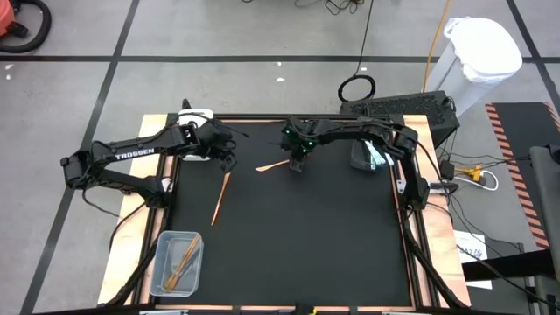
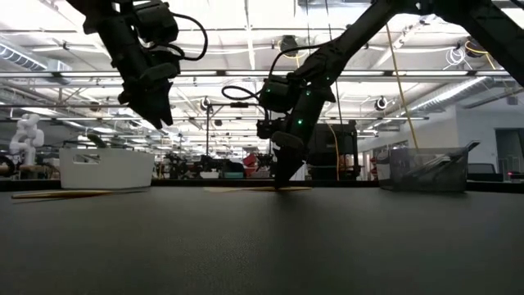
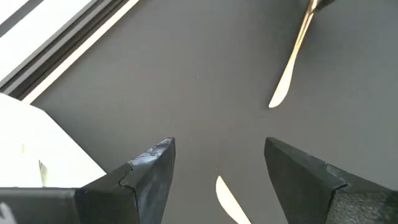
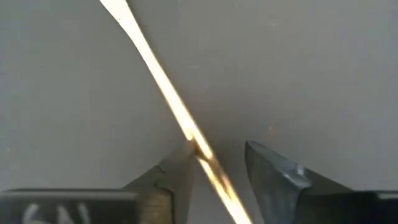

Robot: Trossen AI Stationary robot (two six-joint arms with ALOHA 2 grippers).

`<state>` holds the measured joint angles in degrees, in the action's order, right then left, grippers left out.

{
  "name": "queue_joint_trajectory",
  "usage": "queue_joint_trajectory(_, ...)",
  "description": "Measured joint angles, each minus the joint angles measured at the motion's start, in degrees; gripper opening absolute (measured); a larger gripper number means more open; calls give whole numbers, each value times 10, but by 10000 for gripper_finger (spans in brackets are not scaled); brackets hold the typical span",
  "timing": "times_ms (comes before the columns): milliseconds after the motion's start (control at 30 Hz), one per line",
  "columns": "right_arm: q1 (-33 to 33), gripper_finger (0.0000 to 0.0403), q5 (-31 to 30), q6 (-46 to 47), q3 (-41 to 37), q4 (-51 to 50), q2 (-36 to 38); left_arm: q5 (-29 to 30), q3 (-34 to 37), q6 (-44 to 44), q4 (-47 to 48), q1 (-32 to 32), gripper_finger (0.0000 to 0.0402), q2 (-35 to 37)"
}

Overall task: Sort silverware by color (type)
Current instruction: Put the gold knife into the transparent bin

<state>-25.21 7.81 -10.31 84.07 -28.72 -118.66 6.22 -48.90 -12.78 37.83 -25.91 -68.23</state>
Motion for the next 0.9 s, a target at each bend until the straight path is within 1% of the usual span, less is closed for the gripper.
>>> queue_joint_trajectory(233, -1, 55, -1, 5, 3, -21, -23, 0, 0, 0, -5, 0, 248, 0)
queue_joint_trajectory(367, 0, 24, -2, 5, 2, -26, -27, 0, 0, 1, -5, 0, 248, 0)
queue_joint_trajectory(467, 0, 19, -2, 8, 2, -26, -27, 0, 0, 1, -9, 0, 248, 0)
queue_joint_trajectory(633, 0, 19, -2, 50, 1, -31, -15, 0, 0, 1, -54, 0, 248, 0)
queue_joint_trajectory(667, 0, 19, -3, 60, -1, -31, -8, -3, 0, 11, -68, 0, 248, 0)
queue_joint_trajectory(800, 3, 19, 12, 109, -6, -53, 39, -45, 0, 86, -150, -1, 248, 0)
queue_joint_trajectory(867, 3, 19, 13, 144, -2, -21, 71, -57, 0, 86, -199, -4, 248, 0)
queue_joint_trajectory(900, 3, 19, 12, 158, -1, -11, 86, -61, 0, 72, -224, -7, 248, 0)
